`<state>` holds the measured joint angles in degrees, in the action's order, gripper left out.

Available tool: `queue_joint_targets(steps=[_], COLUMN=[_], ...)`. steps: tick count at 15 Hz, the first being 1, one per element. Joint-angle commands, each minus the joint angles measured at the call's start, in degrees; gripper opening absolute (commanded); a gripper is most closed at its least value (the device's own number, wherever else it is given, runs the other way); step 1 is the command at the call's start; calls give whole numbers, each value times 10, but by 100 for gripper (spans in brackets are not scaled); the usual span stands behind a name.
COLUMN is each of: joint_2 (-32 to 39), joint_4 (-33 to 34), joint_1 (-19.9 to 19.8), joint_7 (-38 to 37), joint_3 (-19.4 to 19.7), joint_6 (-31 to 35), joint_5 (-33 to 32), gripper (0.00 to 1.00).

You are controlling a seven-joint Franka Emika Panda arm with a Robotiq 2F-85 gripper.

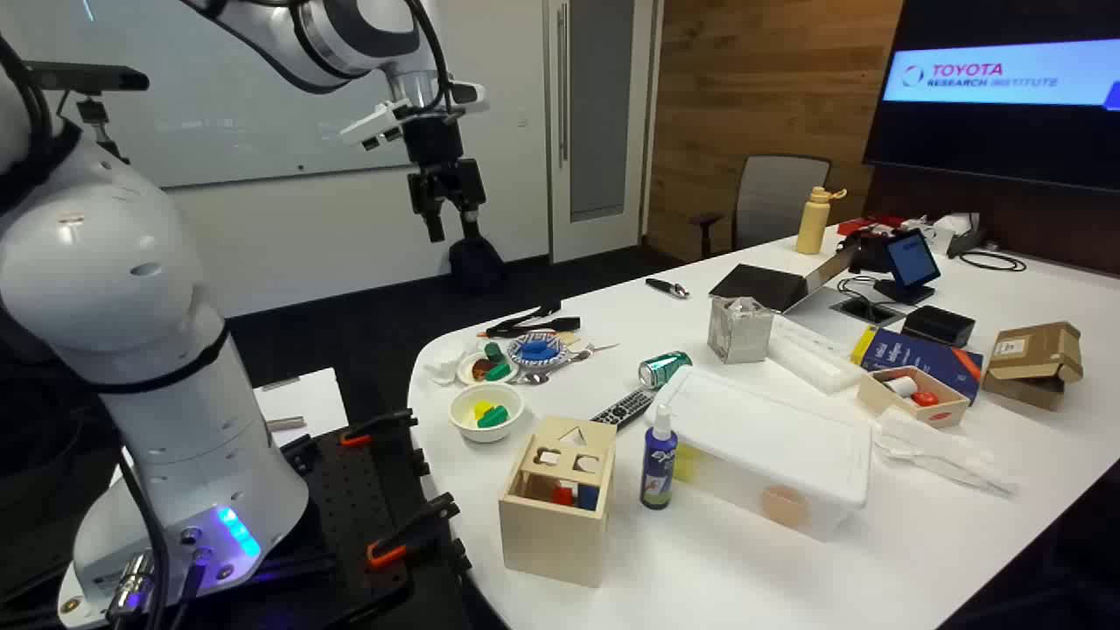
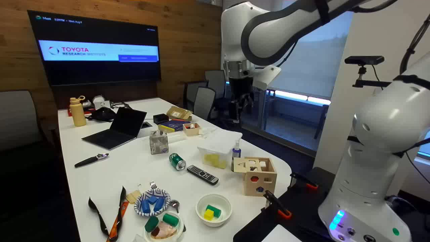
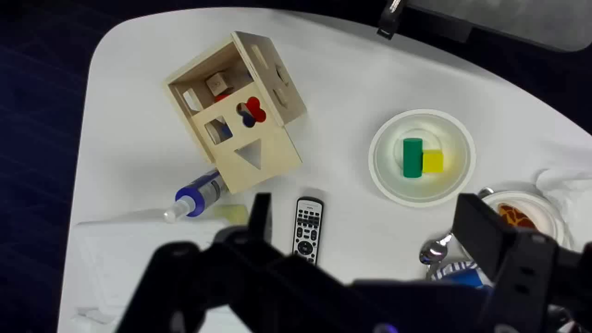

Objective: Move the remote to the left

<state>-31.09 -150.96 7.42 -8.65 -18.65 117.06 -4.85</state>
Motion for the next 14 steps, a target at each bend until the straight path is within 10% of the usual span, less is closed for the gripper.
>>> queue_joint_targets(steps=[1, 14], joint_2=[3, 355], joint_4=[1, 173], joint_1=[16, -58], joint_7=[-8, 98], joint_3=[15, 111], joint_6=[-2, 242], joint_5=[-9, -149], gripper=[100, 100])
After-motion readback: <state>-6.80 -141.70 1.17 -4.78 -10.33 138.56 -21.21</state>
